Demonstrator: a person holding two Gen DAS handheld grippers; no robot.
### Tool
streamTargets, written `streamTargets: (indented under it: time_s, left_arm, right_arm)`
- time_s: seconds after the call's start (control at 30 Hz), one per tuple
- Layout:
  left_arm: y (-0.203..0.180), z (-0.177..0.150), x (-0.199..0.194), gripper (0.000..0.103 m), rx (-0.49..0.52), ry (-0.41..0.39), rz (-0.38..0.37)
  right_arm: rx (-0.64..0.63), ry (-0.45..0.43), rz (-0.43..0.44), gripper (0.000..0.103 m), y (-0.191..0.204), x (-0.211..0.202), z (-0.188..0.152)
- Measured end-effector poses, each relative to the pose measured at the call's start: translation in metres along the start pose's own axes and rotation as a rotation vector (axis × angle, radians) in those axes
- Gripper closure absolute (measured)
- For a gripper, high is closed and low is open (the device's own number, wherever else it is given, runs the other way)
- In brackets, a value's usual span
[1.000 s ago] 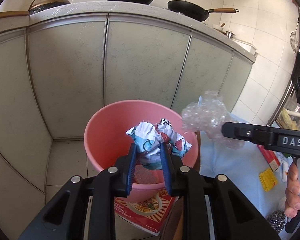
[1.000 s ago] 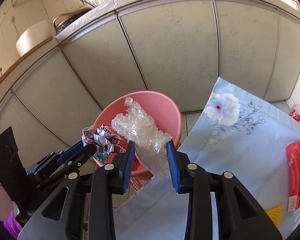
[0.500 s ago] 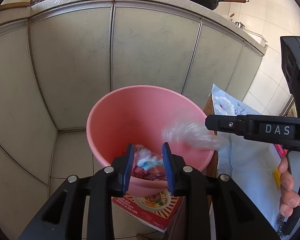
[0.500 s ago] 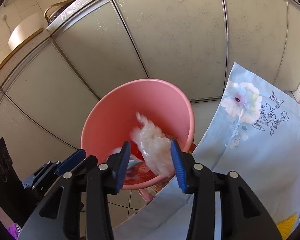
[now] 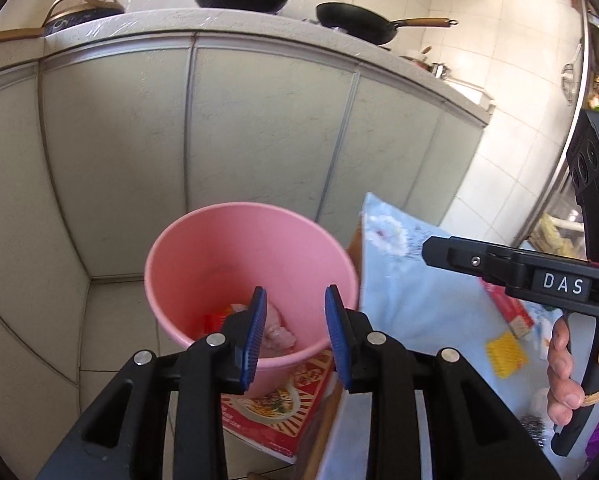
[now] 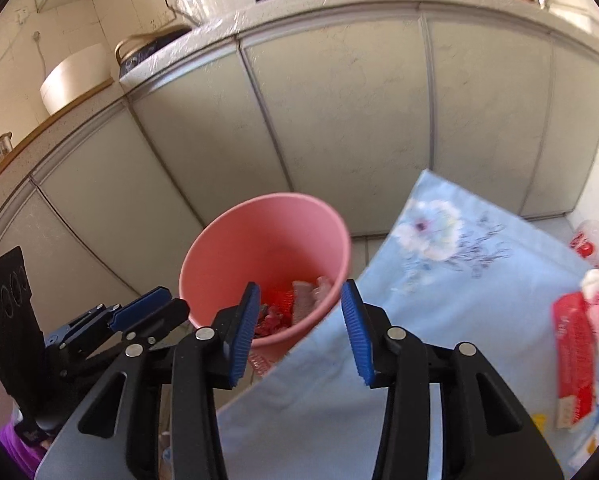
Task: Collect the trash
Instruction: 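Grasp the steel wool with left while right grasps the white plastic bag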
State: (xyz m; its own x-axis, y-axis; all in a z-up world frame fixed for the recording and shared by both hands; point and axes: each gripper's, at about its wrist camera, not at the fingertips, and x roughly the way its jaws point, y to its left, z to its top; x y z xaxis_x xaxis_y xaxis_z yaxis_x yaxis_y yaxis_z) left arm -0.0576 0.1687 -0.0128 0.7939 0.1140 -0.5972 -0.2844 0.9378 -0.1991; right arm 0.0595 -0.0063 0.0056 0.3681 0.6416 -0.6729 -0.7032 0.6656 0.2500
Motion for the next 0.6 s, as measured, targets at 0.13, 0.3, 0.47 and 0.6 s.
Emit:
streamTargets:
  time_s: [0.13,0.3,0.47,0.6]
  left_arm:
    - [-0.027,-0.001,-0.015,0.073,0.047,-0.003,-0.092]
    - [-0.066,-0.012,-0.026,0.073,0.134,0.041,-0.24]
    - [-0.112,-0.033,-0.033,0.073,0.264,0.124,-0.408]
    - [-0.142,-0.051,-0.031,0.073,0.33,0.201,-0.497]
  right_arm:
    - [0.028,-0.053,-0.035,0.06,-0.02,-0.044,-0.012]
    - [0.051,-0.096,-0.102,0.06,-0.051,-0.1,-0.039]
    - [0.099,-0.083,-0.194,0.06,-0.085,-0.138,-0.082]
    - [0.179,-0.057,-0.219,0.06,-0.107,-0.154,-0.12]
